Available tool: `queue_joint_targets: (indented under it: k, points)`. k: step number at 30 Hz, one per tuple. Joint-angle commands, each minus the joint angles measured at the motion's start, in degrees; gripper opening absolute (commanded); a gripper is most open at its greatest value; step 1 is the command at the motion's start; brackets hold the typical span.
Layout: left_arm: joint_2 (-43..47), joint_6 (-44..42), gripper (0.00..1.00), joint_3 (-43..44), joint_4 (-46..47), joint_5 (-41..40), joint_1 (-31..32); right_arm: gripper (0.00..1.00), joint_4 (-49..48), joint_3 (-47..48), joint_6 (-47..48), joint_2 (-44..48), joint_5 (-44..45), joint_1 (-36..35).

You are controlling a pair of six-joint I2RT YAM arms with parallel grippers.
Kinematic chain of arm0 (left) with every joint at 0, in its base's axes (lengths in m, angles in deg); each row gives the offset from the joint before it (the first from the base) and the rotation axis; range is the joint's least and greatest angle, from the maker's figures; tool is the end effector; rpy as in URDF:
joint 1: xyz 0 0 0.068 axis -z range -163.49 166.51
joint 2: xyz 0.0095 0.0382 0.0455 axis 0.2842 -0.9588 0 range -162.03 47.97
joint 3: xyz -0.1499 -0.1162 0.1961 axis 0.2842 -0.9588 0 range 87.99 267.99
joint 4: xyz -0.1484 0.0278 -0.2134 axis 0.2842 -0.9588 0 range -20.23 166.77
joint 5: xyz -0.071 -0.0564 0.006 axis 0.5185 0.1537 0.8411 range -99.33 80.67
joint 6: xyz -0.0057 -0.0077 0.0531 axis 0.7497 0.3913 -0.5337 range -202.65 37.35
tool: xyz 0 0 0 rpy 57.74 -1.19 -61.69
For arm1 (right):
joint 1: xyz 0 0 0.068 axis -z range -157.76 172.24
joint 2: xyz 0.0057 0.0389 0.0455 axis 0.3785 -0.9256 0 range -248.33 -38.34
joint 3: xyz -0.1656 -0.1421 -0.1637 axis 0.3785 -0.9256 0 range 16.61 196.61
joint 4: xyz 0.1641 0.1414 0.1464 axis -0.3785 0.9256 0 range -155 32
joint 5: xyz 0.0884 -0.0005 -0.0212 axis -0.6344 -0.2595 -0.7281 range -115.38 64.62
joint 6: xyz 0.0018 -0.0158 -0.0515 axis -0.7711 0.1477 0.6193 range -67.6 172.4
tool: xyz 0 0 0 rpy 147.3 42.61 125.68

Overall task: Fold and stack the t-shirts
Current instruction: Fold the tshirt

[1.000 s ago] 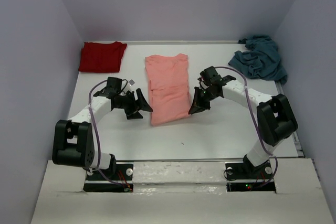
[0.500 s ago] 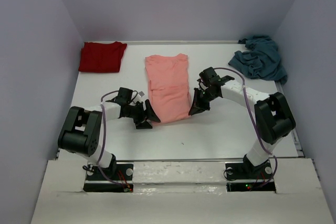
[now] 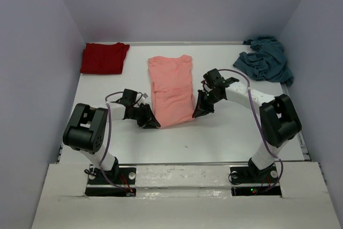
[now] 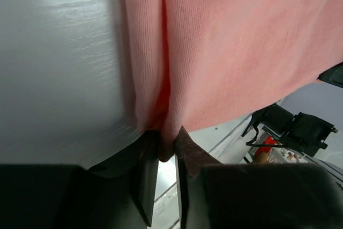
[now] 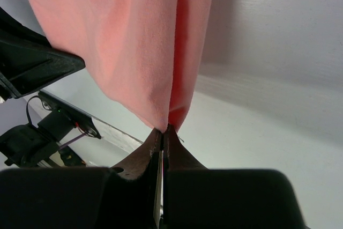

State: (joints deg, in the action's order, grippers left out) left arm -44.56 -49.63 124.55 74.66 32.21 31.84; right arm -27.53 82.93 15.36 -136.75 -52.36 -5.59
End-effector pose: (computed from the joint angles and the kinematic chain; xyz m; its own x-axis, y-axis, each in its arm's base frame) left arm 0.2557 -0.0945 0.1223 -0.9785 -0.1546 -0.1365 0.0034 0.6499 -0.7601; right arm 0.2889 0.1705 0.1962 -0.9965 0.0809 -0.0226 0.0552 0.8335 0.5497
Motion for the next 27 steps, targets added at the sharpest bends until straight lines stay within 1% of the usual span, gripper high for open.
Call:
queue_joint_targets:
  k: [1, 2, 4, 11, 13, 14, 15, 16, 27]
  points:
    - [-0.19, -2.34, 0.25, 1.41, -2.02, -3.83, 0.22, 0.00, -1.26, 1.35, 0.39, -0.73, -0.44, -0.29]
    - [-0.02, -2.52, 0.23, 1.59, -2.80, -4.01, 0.14, 0.00, -1.35, 1.35, 0.39, -0.73, -0.35, -0.29]
    - [0.42, -2.95, 0.23, 1.85, -3.60, -4.10, 0.22, 0.00, -1.26, 1.35, 0.47, -0.91, -0.44, -0.29]
    - [2.97, -4.19, 0.33, 3.00, -7.29, -5.15, 0.22, 0.00, -1.35, 1.70, 0.39, -1.43, -0.53, -0.29]
    - [3.23, -4.19, 0.39, 3.08, -7.82, -5.15, 0.22, 0.00, -1.44, 1.70, 0.47, -1.61, -0.61, -0.29]
    - [3.06, -4.27, 0.45, 3.08, -8.00, -5.15, 0.22, 0.00, -1.44, 1.70, 0.47, -1.61, -0.62, -0.29]
    - [3.06, -4.36, 0.49, 3.08, -7.91, -5.15, 0.22, 0.00, -1.44, 1.70, 0.39, -1.70, -0.62, -0.29]
    - [2.88, -4.36, 0.50, 3.08, -8.00, -5.15, 0.22, 0.00, -1.44, 1.70, 0.47, -1.70, -0.79, -0.29]
    - [3.15, -4.19, 0.50, 2.91, -7.91, -5.33, 0.14, 0.00, -1.44, 1.61, 0.47, -1.78, -0.97, -0.29]
